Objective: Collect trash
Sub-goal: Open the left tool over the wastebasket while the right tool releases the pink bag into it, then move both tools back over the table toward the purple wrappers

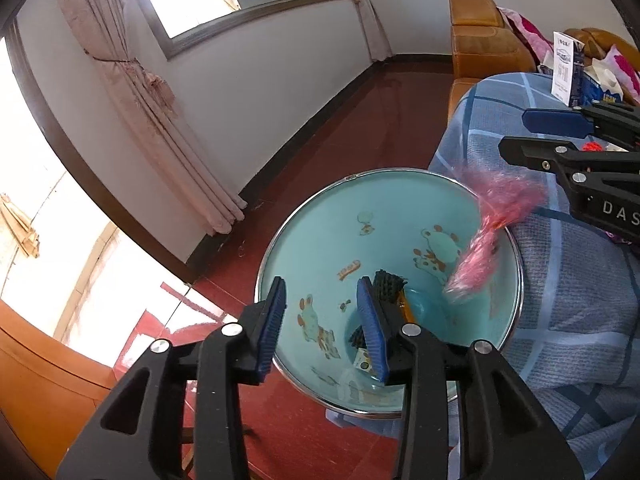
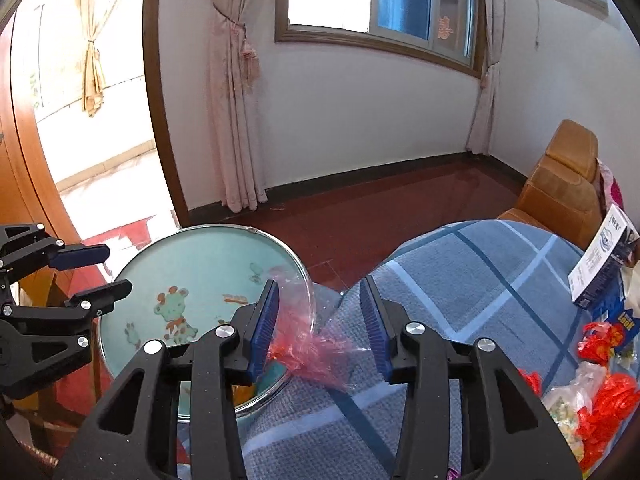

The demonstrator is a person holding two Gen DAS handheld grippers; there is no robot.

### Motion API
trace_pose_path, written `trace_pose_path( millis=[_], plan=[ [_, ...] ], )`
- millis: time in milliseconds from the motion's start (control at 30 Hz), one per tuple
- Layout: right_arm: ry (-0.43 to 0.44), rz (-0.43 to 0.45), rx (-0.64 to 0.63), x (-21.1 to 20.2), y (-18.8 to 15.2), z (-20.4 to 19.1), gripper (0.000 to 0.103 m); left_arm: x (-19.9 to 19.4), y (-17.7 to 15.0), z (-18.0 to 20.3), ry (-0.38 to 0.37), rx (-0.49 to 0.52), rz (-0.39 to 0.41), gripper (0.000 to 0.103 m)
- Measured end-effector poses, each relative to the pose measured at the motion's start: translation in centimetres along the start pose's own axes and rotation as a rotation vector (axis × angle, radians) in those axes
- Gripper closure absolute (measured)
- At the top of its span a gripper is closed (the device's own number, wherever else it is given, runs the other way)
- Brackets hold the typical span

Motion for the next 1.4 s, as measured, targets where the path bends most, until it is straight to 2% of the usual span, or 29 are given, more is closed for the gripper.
trace_pose_path(
  millis=[67, 200, 267, 433, 633, 833, 967, 1200, 1400],
  plan=[
    [0.001, 0.004, 0.007, -0.2, 0.0, 0.1, 0.052, -0.1, 0.0, 0.1, 0.008, 0.002, 0.005, 0.051],
    [-0.012, 0.006, 0.011, -0.6, 0.0, 0.1, 0.051, -0.1, 0.1, 0.1, 0.010, 0.001, 0.005, 0.048],
    [-0.023, 0.006, 0.016, -1.1, -0.1, 0.3, 0.048, -0.2, 0.1, 0.1, 0.009, 0.002, 0.005, 0.042],
    [-0.059, 0.000, 0.018, -2.9, -0.3, 0.8, 0.045, -0.5, 0.1, 0.5, -0.005, 0.008, 0.008, 0.040],
    [-0.133, 0.025, 0.043, -8.2, -1.8, 3.4, 0.040, -1.4, -0.1, 2.7, -0.042, 0.038, 0.015, 0.040],
    [-0.276, 0.039, 0.129, -14.7, -6.3, 9.8, 0.037, -2.9, -0.2, 7.9, -0.118, 0.105, 0.030, 0.039],
    [-0.385, 0.023, 0.211, -18.0, -11.1, 13.9, 0.037, -4.0, 0.0, 11.3, -0.162, 0.150, 0.053, 0.039],
    [-0.453, 0.009, 0.344, -21.5, -17.8, 17.3, 0.035, -6.5, 1.1, 17.3, -0.246, 0.221, 0.110, 0.039],
    [-0.476, 0.015, 0.403, -23.2, -20.8, 18.2, 0.033, -7.2, 1.9, 21.4, -0.321, 0.275, 0.130, 0.039]
  ],
)
Point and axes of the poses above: each gripper's, at about its wrist camera, not at the fingertips, and x roughly the way its jaws point, z to its right, y to its top, the point moved 1 cm from there along x, roughly the way its jaws point
